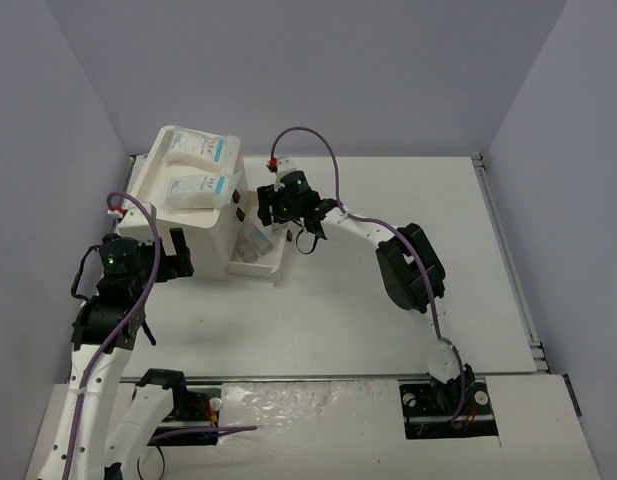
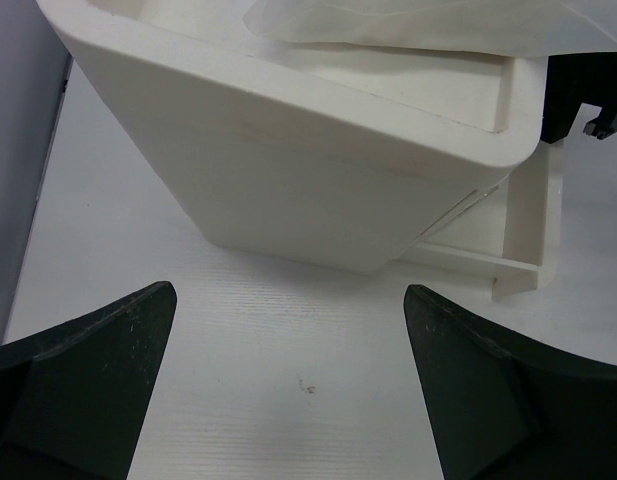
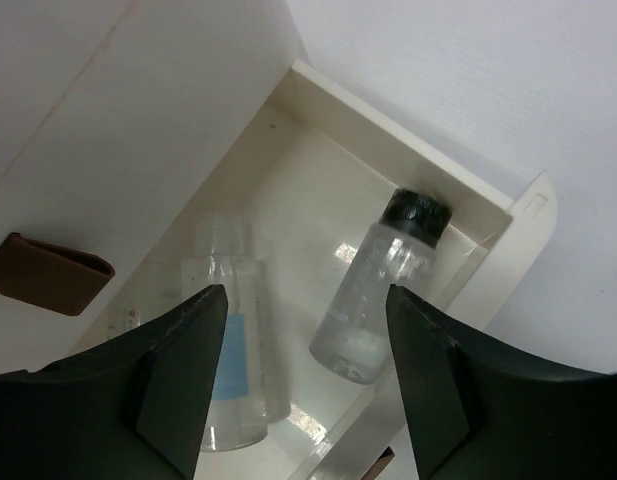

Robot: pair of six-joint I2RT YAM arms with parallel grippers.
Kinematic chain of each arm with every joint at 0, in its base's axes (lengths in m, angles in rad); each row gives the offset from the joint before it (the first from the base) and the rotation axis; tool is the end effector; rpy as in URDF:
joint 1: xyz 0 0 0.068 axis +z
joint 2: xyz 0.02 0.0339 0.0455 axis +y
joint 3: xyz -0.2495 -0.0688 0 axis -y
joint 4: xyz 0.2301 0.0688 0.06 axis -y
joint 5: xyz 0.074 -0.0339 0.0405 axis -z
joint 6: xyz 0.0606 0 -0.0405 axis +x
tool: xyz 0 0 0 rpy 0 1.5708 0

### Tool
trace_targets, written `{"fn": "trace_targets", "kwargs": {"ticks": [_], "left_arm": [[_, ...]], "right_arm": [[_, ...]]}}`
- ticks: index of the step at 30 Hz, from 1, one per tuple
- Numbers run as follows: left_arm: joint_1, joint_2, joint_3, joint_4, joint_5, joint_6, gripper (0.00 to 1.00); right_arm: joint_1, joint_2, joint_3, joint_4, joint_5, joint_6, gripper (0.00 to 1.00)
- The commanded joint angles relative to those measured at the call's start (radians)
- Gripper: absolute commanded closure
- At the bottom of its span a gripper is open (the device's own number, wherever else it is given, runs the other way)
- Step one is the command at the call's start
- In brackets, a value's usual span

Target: Organize the makeup

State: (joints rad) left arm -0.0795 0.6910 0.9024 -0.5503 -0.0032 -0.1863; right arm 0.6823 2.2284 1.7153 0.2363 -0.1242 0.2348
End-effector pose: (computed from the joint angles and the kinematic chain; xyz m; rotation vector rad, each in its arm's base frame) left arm 0.1666 -0.0131 0.3347 -0.1043 1.9108 -0.1764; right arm 0.4077 0.3409 0.2136 -0.5116 1.8437 0.7457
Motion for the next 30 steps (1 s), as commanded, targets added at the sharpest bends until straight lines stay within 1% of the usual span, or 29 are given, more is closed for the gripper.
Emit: {"fn": "trace_targets", "kwargs": {"ticks": [1, 3, 7, 8, 9, 11, 13, 16, 18, 20, 23, 27, 28, 30], "left_arm": [[-0.006, 0.029, 0.066, 0.027, 0.038, -0.029, 0.03], [-0.005, 0.061, 0.126, 0.018, 0.058, -0.034, 0.03], [-0.005, 0.157, 0.292, -0.005, 0.08, -0.018, 0.03], [-0.005, 0.183, 0.33, -0.009, 0.081, -0.018, 0.03], [-0.004, 0.226, 0.392, -0.011, 0.084, -0.013, 0.03], [-0.001, 0.292, 0.477, -0.011, 0.087, 0.0, 0.03], [0.004, 0.365, 0.56, -0.014, 0.103, 0.014, 0.03], [0.03, 0.486, 0.644, -0.013, 0.127, 0.03, 0.03], [0.085, 0.596, 0.742, -0.018, 0.183, 0.037, 0.03], [0.171, 0.652, 0.797, -0.032, 0.235, 0.019, 0.03], [0.24, 0.756, 0.874, -0.02, 0.294, 0.022, 0.03], [0.3, 0.914, 0.98, -0.044, 0.353, 0.078, 0.11], [0.307, 0.936, 0.981, -0.045, 0.367, 0.092, 0.11], [0.317, 0.998, 1.021, -0.057, 0.426, 0.13, 0.21]], "right_arm": [[-0.019, -0.209, -0.035, 0.092, -0.002, -0.058, 0.3], [-0.048, -0.267, -0.101, 0.092, -0.025, -0.08, 0.27], [-0.139, -0.373, -0.242, 0.096, -0.151, -0.131, 0.24], [-0.159, -0.391, -0.246, 0.098, -0.178, -0.148, 0.23], [-0.18, -0.415, -0.286, 0.099, -0.217, -0.177, 0.23], [-0.226, -0.442, -0.339, 0.097, -0.269, -0.224, 0.21], [-0.247, -0.449, -0.372, 0.088, -0.319, -0.289, 0.2], [-0.254, -0.435, -0.397, 0.067, -0.402, -0.362, 0.19], [-0.254, -0.408, -0.4, 0.047, -0.474, -0.432, 0.18], [-0.254, -0.37, -0.391, 0.044, -0.533, -0.459, 0.18], [-0.254, -0.313, -0.381, 0.038, -0.596, -0.508, 0.18], [-0.254, -0.234, -0.348, 0.038, -0.681, -0.562, 0.18], [-0.254, -0.233, -0.341, 0.037, -0.694, -0.563, 0.18], [-0.254, -0.202, -0.321, 0.032, -0.717, -0.596, 0.18]]}}
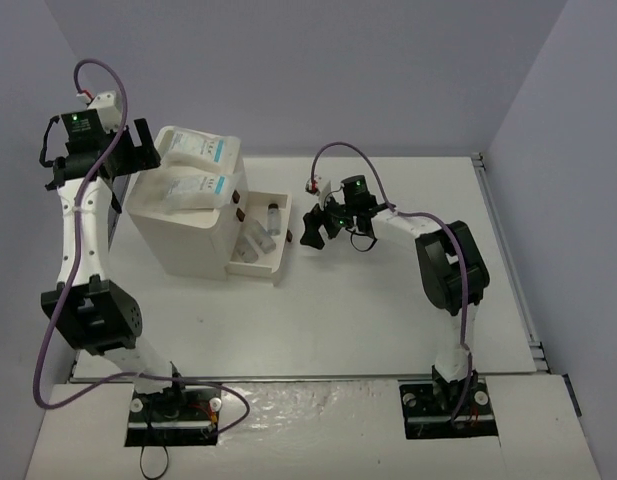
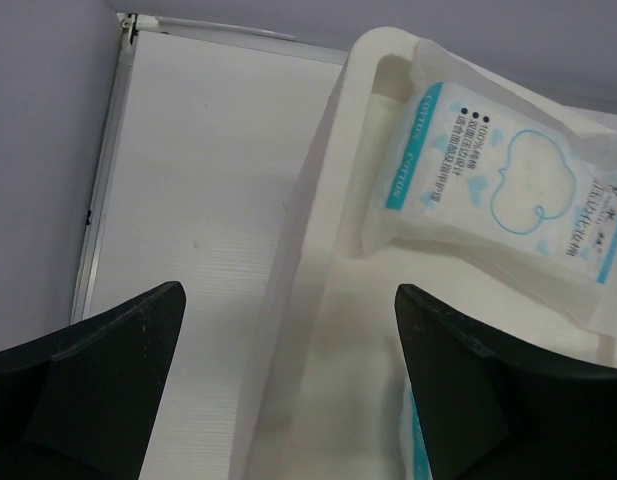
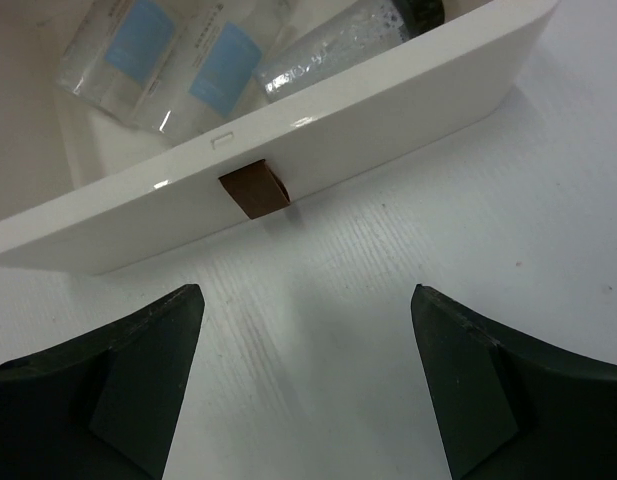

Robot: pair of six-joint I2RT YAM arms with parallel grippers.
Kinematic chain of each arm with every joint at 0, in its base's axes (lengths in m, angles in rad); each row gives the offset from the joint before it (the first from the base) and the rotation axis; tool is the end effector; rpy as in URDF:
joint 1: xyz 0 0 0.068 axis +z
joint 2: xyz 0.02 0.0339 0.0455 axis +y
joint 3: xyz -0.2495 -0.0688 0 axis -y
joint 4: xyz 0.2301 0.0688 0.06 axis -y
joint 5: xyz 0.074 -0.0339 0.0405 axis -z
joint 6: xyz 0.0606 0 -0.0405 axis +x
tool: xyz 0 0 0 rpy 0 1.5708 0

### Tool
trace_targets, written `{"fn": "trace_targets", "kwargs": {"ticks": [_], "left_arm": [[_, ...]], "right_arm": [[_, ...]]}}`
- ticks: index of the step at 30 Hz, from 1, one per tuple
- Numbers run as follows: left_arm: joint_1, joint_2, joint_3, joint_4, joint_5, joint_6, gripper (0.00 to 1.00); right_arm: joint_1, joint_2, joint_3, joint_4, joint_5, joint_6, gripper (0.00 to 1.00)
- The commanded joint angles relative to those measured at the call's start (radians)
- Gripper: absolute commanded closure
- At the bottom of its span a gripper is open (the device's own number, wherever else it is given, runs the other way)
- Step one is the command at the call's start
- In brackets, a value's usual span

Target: Organize the makeup

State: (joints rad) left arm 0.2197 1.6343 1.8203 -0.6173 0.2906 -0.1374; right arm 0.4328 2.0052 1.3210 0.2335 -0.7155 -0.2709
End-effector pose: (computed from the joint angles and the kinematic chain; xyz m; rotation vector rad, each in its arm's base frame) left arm 0.3657 0.0639 0.4088 -0.1692 1.9834 -0.2375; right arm 0.3909 0.2244 0.1887 -1.0972 1.6670 0.8225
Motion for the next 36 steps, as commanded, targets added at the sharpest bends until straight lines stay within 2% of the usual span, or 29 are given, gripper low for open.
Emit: {"fn": "trace_targets", "kwargs": {"ticks": [1, 5, 8, 10, 14, 25, 29, 34, 36], "left_arm": [[0.018, 0.077, 0.116, 0.006, 0.16, 0.097, 0.25], [0.018, 0.111, 0.108, 0.03, 0.218, 0.124, 0.43], [0.018, 0.121, 0.078, 0.047, 0.217, 0.131, 0.71], [0.017, 0.105, 0.042, 0.094, 0.217, 0.135, 0.83], [0.018, 0.07, -0.03, 0.143, 0.207, 0.167, 0.99], [-0.013, 0.008, -0.164, 0.184, 0.198, 0.15, 1.0], [-0.016, -0.011, -0.191, 0.196, 0.211, 0.115, 1.0], [-0.016, -0.009, -0.197, 0.2, 0.211, 0.111, 1.0], [-0.016, -0.002, -0.193, 0.205, 0.216, 0.107, 1.0]], "right_arm": [[-0.005, 0.034, 0.081, 0.034, -0.131, -0.105, 0.18], [-0.003, 0.086, 0.123, 0.025, -0.172, -0.139, 0.18], [0.005, 0.122, 0.163, 0.023, -0.19, -0.148, 0.18], [0.019, 0.155, 0.198, 0.023, -0.194, -0.152, 0.18], [0.057, 0.21, 0.256, 0.023, -0.205, -0.164, 0.19], [0.153, 0.294, 0.433, 0.047, -0.187, -0.154, 0.19], [0.18, 0.322, 0.473, 0.133, -0.188, -0.092, 0.2], [0.21, 0.386, 0.504, 0.349, -0.19, 0.041, 0.2], [0.225, 0.41, 0.523, 0.385, -0.196, 0.073, 0.2]]}}
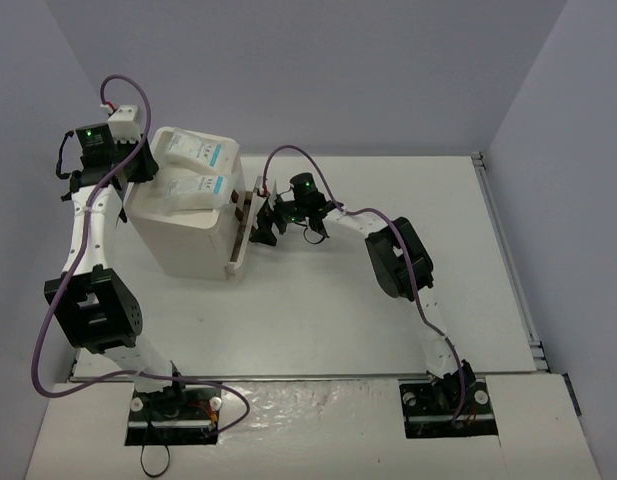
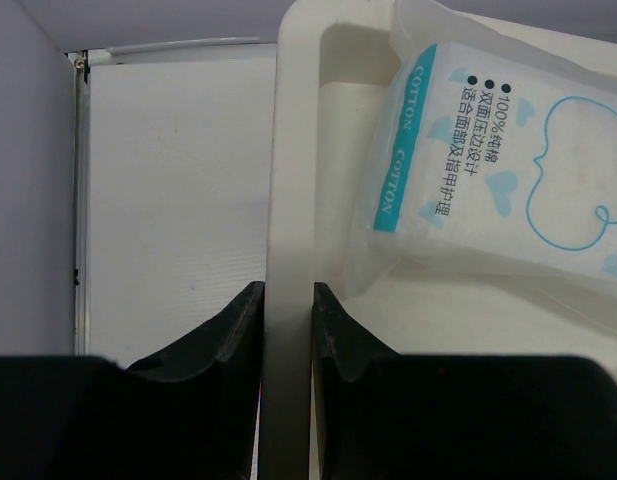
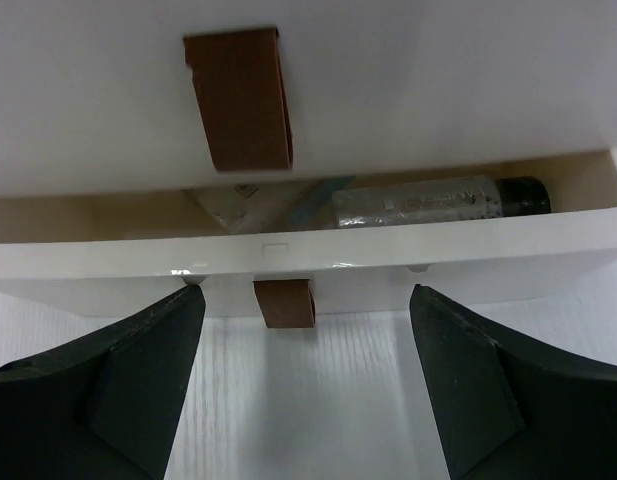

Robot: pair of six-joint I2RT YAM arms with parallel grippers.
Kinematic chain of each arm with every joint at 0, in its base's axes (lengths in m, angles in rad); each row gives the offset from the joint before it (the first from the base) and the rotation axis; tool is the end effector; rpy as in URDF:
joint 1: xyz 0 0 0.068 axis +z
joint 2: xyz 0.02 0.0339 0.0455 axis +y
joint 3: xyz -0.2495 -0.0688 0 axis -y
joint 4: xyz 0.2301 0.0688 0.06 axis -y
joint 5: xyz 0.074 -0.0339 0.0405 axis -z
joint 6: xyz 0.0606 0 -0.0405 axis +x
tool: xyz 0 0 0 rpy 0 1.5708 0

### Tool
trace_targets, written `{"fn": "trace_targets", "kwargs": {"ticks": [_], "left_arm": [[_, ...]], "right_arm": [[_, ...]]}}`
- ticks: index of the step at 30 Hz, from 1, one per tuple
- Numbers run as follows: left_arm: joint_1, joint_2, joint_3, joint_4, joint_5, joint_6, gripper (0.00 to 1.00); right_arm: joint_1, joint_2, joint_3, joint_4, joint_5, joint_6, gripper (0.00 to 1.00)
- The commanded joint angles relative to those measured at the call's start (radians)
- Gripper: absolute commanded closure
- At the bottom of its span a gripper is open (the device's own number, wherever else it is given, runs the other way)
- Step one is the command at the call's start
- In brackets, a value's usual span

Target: Organize the makeup

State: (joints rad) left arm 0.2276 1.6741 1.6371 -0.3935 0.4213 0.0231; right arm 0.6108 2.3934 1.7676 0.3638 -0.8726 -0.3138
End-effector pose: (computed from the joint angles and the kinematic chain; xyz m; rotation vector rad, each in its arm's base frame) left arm 0.3908 0.0651 0.3592 0.0670 1.9693 -0.2576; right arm 0.4105 0.3441 0.1678 -1.3347 1.2813 1.0011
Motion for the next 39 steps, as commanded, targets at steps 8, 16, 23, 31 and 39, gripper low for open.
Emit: {"fn": "trace_targets", "kwargs": {"ticks": [8, 16, 23, 31, 39], "left_arm": [[-0.025, -0.035, -0.023, 0.019, 0.117, -0.082, 1.0], [-0.023, -0.033, 0.064, -0.018, 0.079, -0.082, 0.65], [-0.008, -0.048, 0.205, -0.076, 0.004, -0.089, 0.18], [-0.002, -0.248, 0.238, -0.129, -0.088, -0.099, 0.03], [-0.005, -0.573, 0.033, -0.211, -0.124, -0.149, 0.03]], "right_arm": [[0.095, 0.092, 0.115, 0.472, -0.048, 0.274, 0.2], [0.046, -0.103, -0.061, 0.451, 0.042, 0.242, 0.18], [-0.052, -0.432, -0.272, 0.328, 0.288, 0.216, 0.01], [-0.107, -0.837, -0.348, -0.076, 0.867, 0.261, 0.0], [-0.111, -1.301, -0.611, -0.19, 1.319, 0.387, 0.0]]}}
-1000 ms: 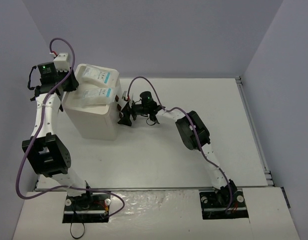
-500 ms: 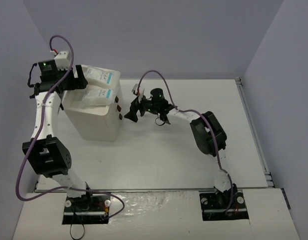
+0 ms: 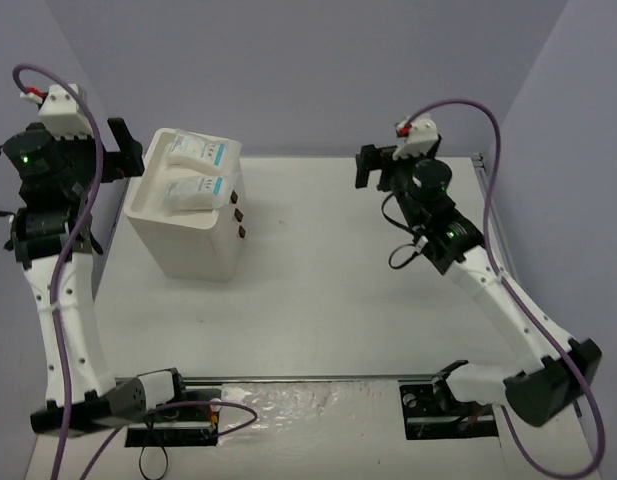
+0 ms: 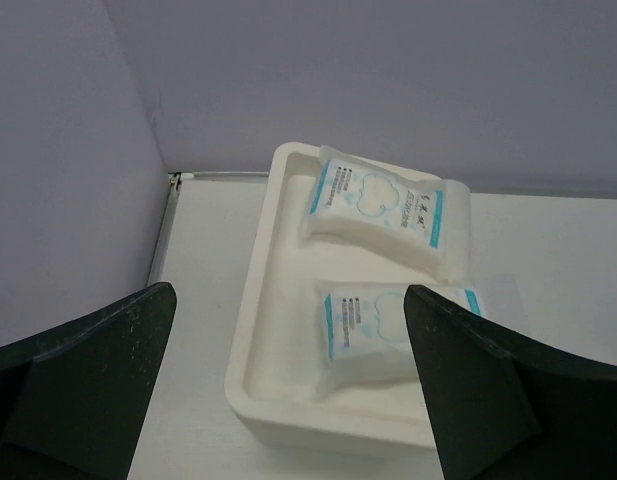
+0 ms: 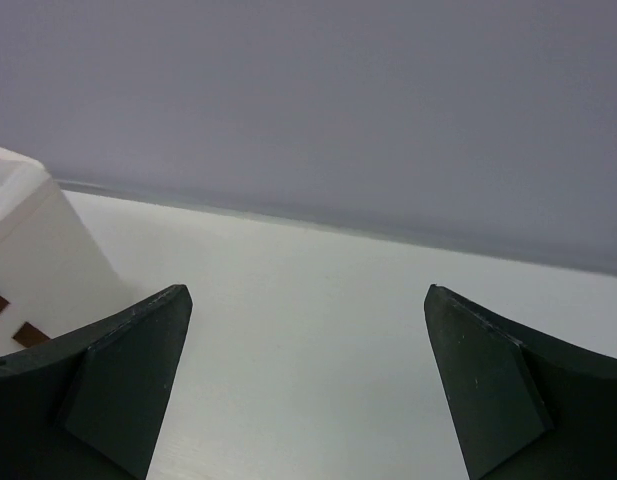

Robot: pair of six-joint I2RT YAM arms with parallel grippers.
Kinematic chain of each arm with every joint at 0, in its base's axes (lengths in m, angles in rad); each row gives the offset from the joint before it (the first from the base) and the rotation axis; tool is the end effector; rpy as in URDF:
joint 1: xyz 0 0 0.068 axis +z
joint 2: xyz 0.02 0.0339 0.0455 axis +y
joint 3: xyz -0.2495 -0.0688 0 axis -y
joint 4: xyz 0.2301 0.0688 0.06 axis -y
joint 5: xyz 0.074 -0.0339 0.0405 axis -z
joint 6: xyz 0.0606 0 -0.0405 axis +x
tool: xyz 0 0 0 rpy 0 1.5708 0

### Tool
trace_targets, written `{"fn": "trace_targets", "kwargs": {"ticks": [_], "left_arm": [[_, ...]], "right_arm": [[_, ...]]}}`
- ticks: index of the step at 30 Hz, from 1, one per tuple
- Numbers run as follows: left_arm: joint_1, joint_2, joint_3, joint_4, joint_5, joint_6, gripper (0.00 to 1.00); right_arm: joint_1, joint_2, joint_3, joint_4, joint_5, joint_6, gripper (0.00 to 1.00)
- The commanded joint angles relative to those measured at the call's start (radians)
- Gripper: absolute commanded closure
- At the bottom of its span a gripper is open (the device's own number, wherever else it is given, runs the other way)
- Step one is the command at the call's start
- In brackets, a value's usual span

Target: Organize the makeup

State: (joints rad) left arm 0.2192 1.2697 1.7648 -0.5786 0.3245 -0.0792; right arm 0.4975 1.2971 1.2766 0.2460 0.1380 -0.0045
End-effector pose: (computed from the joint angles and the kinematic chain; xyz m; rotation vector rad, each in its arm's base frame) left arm 0.2491 0.0357 0.5029 0.0004 1.6524 -0.1617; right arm 0.2803 0.1428 0.4390 -0.2218 1.3364 0.3230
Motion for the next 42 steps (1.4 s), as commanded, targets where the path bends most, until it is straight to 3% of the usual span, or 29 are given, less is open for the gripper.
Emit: {"fn": "trace_targets", "kwargs": {"ticks": [1, 7, 12, 21, 42], "left_arm": [[0.0, -0.215, -0.135, -0.038, -0.033, -0.049, 0.03], [-0.127, -0.469, -0.35, -0.123, -0.114, -0.055, 0.03], [-0.244, -0.603, -0.424, -0.247, -0.216, -0.051, 0.03], [-0.279, -0.756, -0.536, -0.308, -0.278, -0.086, 0.03], [-0.282, -0.776, -0.631, -0.286, -0.255, -0.113, 0.03]], "right_arm": [[0.003, -0.262, -0.155, -0.076, 0.318, 0.072, 0.0], [0.006, -0.592, -0.335, -0.121, 0.446, 0.129, 0.0], [0.014, -0.76, -0.39, -0.199, 0.449, 0.157, 0.0], [0.023, -0.811, -0.399, -0.243, 0.419, 0.161, 0.0], [0.033, -0.821, -0.416, -0.281, 0.457, 0.13, 0.0]]}}
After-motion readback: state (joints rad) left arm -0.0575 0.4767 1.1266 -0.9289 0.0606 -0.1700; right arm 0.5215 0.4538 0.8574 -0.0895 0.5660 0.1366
